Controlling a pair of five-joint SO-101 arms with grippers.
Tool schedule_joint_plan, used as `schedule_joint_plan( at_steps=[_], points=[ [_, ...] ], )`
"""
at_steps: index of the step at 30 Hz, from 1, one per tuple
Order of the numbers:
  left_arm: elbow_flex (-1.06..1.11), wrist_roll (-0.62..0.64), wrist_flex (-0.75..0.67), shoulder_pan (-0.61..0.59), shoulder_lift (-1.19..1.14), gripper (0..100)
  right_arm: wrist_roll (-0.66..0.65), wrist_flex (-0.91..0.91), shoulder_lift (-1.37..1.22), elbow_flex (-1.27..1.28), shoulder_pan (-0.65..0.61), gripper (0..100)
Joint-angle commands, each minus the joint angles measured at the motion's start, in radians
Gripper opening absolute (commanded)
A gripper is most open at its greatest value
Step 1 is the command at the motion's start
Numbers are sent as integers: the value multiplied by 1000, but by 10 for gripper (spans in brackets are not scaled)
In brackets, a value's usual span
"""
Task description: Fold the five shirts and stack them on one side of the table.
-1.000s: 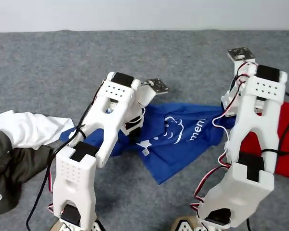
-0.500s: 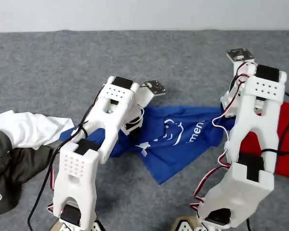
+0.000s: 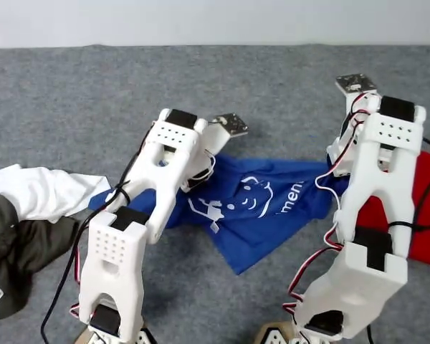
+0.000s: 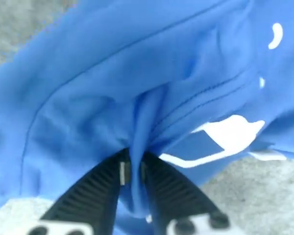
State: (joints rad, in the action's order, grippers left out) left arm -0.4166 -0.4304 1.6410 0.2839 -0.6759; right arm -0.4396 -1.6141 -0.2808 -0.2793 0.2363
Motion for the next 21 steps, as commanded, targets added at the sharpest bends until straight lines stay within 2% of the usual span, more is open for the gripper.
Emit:
schedule_joint_plan(
  at_steps=[1,7,18,21],
  points=[
    [-154,-8,100,-3,66,6,9,-7,114,-66,-10,9],
    [-344,83,114,-20,166,6,8,-41,219,-66,-12,9],
    [-349,87,114,-17,399,6,-35,-91,374,-66,-10,9],
    [-348,121,114,-17,442,6,-35,-93,417,-66,-10,9]
  ],
)
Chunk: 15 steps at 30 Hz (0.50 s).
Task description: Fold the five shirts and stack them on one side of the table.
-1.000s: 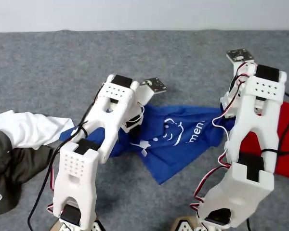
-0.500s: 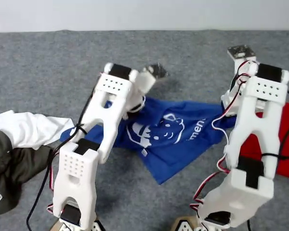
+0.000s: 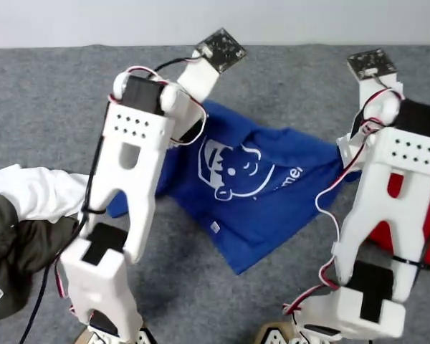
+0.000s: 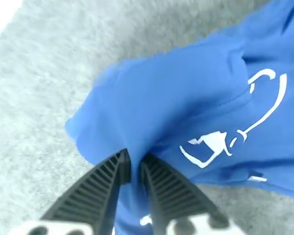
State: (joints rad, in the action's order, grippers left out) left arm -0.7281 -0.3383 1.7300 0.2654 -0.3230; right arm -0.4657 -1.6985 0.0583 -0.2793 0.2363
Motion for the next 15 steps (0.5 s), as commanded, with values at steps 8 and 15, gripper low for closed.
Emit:
schedule_joint_plan(
  at_steps=[8,15],
  points=[
    [223,-40,26,2,104,8,-9,-45,108,-66,-38,9],
    [509,-78,25,-11,98,8,-9,-45,97,-60,-137,9]
  ],
)
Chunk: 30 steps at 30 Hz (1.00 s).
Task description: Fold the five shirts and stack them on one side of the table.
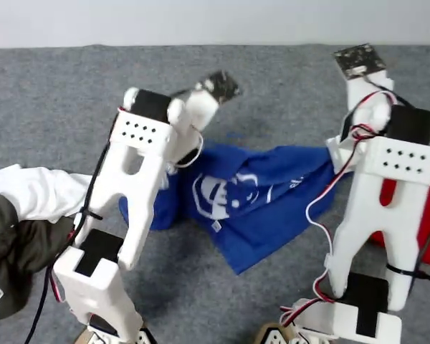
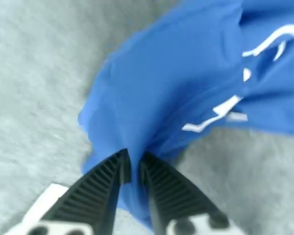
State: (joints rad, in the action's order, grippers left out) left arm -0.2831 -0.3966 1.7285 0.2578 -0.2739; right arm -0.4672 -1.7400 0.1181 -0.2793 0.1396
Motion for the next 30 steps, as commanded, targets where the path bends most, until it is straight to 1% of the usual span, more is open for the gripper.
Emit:
schedule_joint_plan(
  at_steps=[1,3,6,11,17,30],
  points=[
    [85,-20,25,3,46,8,-6,-4,27,-60,-50,9],
    [124,-20,18,21,43,8,-3,-5,-5,-60,-54,9],
    [180,-20,-14,81,43,9,-2,-5,-58,-60,-50,9],
    [272,-20,-104,172,43,14,-2,-4,-108,-60,-53,9],
    [325,-20,-124,166,43,104,-2,-5,-111,-60,-48,9],
    [318,-20,-112,176,54,107,-2,-5,-117,-60,-50,9]
  ],
)
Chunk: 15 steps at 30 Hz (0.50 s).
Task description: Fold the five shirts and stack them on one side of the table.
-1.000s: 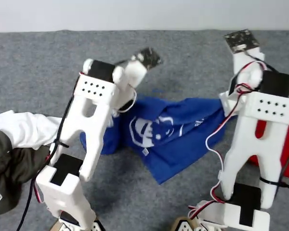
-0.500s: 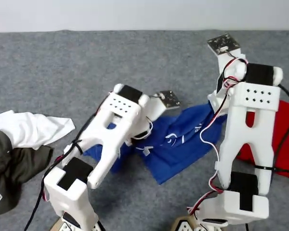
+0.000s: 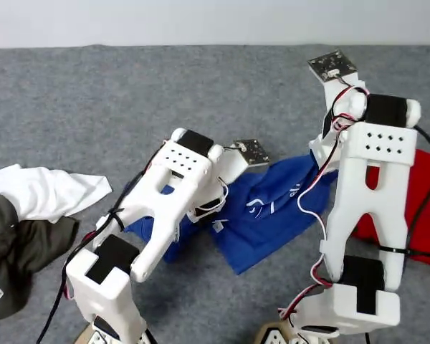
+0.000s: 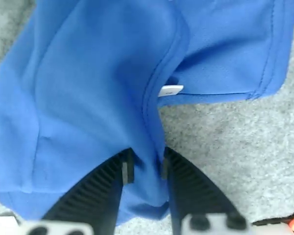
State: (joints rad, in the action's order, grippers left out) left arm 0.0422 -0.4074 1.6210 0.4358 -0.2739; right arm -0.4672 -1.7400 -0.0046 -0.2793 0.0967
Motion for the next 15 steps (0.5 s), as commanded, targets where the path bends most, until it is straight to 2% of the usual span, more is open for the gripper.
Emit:
schedule_joint_plan(
  at_steps=[1,5,9,15],
  points=[
    [-10,-9,-5,-3,55,98,-2,-5,5,-60,-7,9],
    [-97,-9,35,-3,55,3,-2,-7,5,-60,-7,9],
    [-245,-9,130,-2,55,6,-2,-12,5,-60,-7,9],
    [-341,-5,133,-15,55,6,-2,-13,8,-60,-7,9]
  ],
)
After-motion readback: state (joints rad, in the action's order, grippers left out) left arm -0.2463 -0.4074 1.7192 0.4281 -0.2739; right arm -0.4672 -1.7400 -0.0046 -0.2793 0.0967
